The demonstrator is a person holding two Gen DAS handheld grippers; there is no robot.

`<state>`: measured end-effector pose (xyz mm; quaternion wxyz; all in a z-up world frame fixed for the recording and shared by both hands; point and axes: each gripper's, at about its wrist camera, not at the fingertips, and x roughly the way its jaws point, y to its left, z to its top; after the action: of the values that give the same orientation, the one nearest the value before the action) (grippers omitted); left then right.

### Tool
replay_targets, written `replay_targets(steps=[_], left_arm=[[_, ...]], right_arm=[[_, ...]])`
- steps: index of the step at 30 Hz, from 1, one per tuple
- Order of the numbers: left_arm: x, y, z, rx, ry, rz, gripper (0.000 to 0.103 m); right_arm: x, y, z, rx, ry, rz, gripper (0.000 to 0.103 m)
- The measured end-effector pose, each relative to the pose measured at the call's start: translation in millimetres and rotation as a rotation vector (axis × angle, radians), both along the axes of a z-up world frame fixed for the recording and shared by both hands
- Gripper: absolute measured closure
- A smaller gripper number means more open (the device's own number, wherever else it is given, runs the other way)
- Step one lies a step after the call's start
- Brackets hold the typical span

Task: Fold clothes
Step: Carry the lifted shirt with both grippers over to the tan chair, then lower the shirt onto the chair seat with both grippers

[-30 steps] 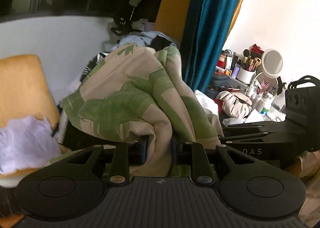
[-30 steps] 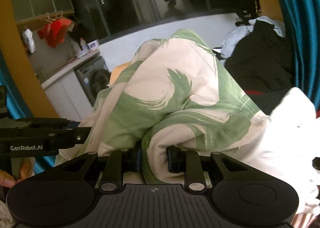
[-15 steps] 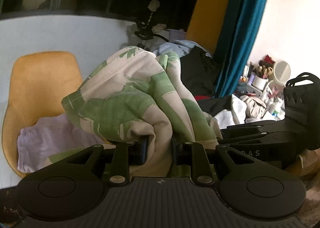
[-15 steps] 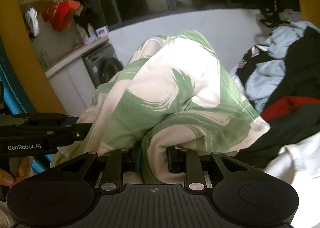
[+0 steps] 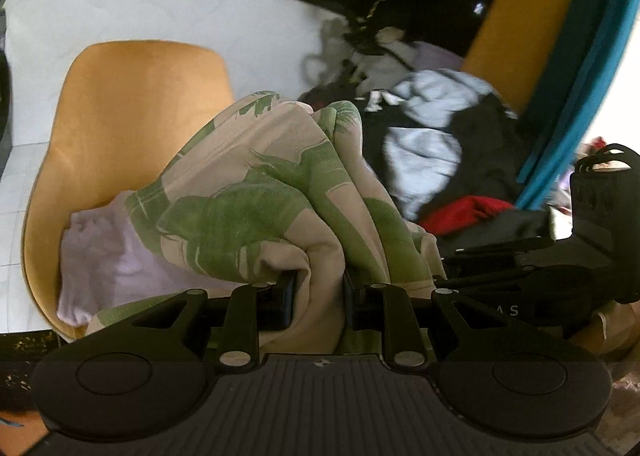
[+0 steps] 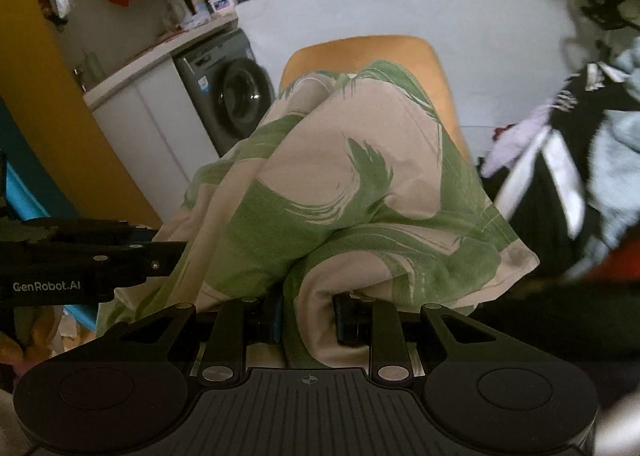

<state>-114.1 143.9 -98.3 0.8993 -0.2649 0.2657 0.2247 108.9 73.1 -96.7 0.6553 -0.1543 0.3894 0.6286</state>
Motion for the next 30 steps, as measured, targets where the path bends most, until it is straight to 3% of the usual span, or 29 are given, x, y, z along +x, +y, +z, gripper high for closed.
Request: replay_targets(steps=[7,11,16,30], left_arm=[[39.7,107.9,-35.4,-0.048,0.07,0.074,0.08],[55.3,158.2,-60.1,-0.094,0.102,0.121,0.08],[54.7,193.8,-105.5,-0.153,0.149,0.135,0.08],[72.1,309.7,-209.8,-0.156,0.25,0.048,0.079]], right_arm=[[63.4,125.6,-43.5,-0.017,0.048,0.077,0.08],[85.4,184.9,-72.4,-0.076,0.068,0.116,0.08],[85.2,229.2,-115.3,-0.145,0.062,0.157,0.081],[79.0,335.6,-224.1,-0.2,-0.039,0.115,0.082]])
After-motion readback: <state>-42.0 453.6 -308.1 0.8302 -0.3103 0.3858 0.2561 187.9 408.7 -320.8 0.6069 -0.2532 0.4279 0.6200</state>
